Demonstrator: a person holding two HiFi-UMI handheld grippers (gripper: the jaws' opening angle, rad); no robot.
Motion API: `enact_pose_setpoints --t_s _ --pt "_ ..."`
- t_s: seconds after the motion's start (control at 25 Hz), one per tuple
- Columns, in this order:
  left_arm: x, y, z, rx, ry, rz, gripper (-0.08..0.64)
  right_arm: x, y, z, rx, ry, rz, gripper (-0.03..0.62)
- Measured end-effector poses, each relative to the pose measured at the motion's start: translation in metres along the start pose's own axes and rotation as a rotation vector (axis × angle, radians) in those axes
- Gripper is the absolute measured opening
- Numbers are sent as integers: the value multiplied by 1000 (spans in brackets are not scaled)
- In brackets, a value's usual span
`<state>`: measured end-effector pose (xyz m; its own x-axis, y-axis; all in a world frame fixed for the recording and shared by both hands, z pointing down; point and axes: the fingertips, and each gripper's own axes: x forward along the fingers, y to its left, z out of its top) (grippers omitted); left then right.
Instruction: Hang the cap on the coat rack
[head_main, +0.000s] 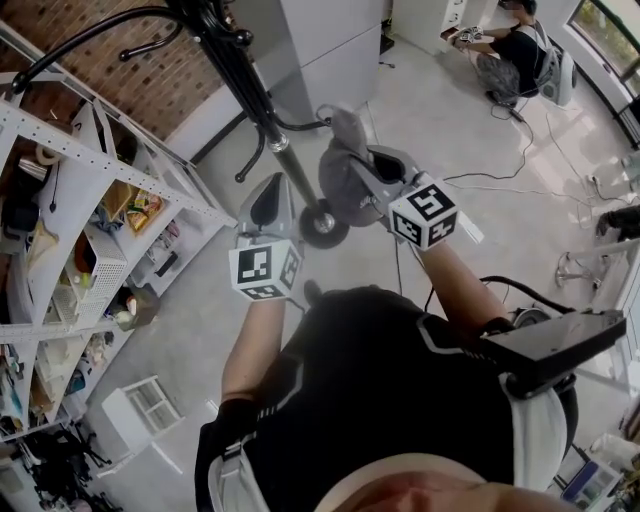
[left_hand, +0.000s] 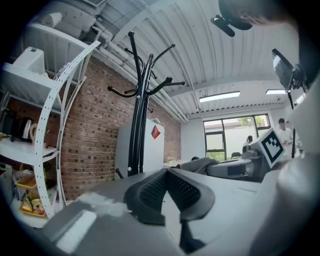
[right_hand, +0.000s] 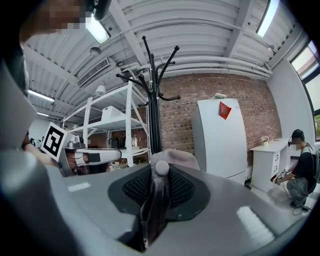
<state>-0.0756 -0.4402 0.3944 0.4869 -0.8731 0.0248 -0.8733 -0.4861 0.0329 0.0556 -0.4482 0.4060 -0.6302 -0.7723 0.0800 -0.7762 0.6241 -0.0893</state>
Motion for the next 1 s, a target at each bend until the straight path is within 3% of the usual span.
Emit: enact_pose_setpoints --t_s 1.0 --pt "6 15 -31 -33 69 -48 28 15 -39 -94 91 195 -167 77"
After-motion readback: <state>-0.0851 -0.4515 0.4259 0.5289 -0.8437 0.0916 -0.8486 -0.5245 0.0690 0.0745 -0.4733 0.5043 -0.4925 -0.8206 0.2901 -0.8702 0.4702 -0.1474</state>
